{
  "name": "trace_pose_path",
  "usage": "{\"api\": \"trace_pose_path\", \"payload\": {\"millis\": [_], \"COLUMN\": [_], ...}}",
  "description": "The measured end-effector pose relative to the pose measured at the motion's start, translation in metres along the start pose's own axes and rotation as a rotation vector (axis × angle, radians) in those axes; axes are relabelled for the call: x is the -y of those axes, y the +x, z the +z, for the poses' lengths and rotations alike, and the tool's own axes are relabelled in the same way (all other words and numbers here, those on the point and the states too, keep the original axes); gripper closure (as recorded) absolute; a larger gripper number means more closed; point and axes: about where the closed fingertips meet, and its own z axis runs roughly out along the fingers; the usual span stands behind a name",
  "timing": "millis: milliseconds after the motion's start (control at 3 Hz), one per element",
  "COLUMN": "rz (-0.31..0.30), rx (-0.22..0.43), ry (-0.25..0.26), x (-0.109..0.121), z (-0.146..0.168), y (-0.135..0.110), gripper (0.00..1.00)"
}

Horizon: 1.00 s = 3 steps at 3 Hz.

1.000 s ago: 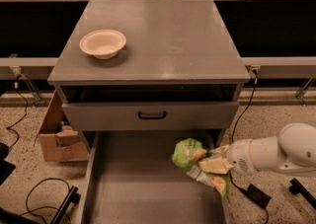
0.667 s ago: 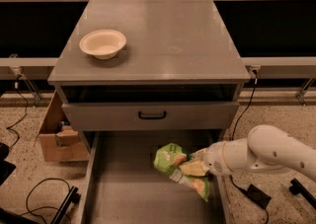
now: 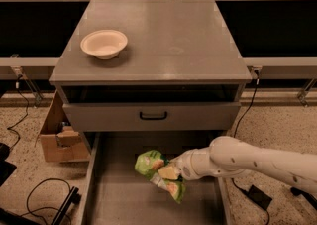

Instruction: Place green rice chip bag into middle drawer

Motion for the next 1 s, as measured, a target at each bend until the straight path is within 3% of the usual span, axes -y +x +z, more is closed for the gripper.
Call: {"api": "trace_pose_path", "payload": {"millis": [333,1000], "rz": [0.071,0.066], "rx": [-0.016,-0.017], "ry": [-0.034,-0.036], "x": [0.0025,0.0005], "z": [0.0474,0.0464], "y": [0.0151,0.0144], "gripper": [0.99,0.55]}}
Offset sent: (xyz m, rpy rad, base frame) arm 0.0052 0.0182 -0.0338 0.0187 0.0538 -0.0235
